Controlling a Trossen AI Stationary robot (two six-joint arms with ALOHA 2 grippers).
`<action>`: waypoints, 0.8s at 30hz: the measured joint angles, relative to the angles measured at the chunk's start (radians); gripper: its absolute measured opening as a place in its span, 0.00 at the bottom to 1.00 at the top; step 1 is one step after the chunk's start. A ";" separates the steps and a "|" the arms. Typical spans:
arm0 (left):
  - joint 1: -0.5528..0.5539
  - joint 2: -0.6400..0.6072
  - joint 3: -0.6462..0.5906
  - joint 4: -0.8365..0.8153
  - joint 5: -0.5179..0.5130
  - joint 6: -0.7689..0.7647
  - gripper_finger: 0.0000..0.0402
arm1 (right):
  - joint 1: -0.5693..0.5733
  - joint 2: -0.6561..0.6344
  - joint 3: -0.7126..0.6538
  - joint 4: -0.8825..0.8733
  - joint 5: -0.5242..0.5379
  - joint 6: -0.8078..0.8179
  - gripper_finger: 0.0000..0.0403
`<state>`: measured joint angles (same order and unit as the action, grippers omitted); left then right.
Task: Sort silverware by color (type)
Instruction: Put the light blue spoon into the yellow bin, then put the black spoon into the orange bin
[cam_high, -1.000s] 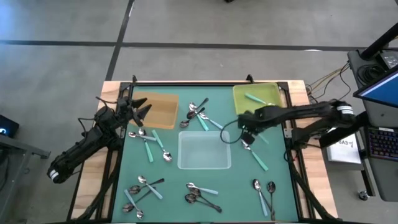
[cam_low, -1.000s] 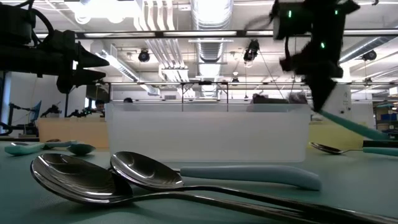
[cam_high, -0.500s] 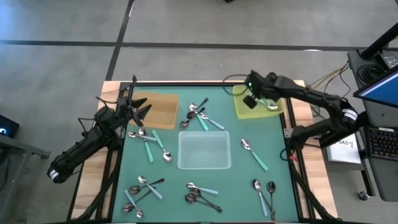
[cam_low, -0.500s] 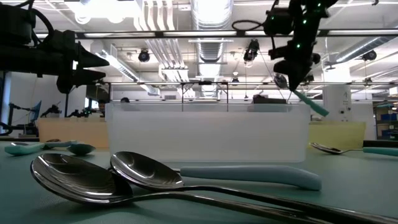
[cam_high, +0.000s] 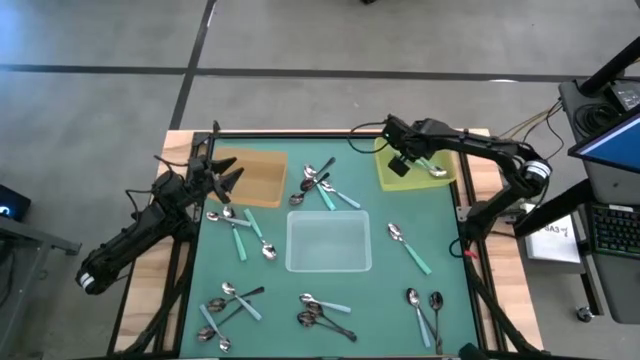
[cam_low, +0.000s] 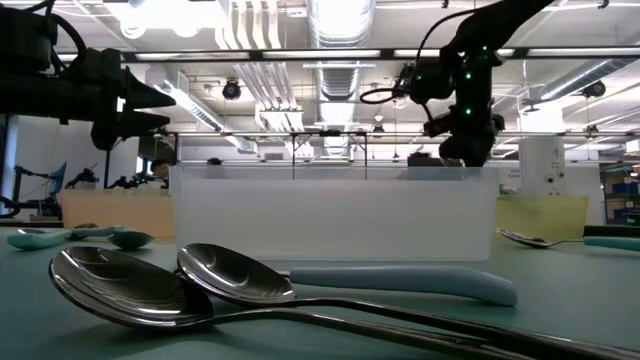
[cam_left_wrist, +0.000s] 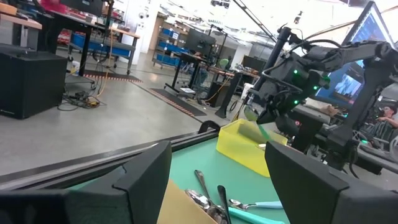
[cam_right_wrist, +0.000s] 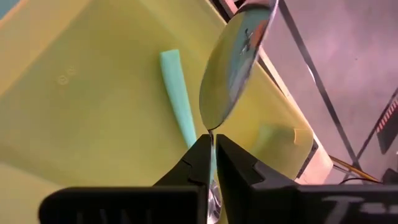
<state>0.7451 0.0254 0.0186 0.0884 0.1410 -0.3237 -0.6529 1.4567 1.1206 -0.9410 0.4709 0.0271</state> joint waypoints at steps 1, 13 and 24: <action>0.000 0.000 0.000 0.000 0.000 0.000 0.62 | 0.000 -0.003 0.000 0.004 0.000 -0.001 0.06; 0.000 0.000 0.000 0.000 0.000 0.000 0.62 | 0.000 -0.067 0.000 0.033 -0.101 0.040 0.28; 0.000 0.000 0.000 0.034 -0.007 0.000 0.62 | 0.046 -0.130 0.000 0.039 -0.191 0.129 0.30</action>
<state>0.7448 0.0254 0.0189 0.1220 0.1335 -0.3240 -0.6071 1.3265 1.1202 -0.9021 0.2798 0.1558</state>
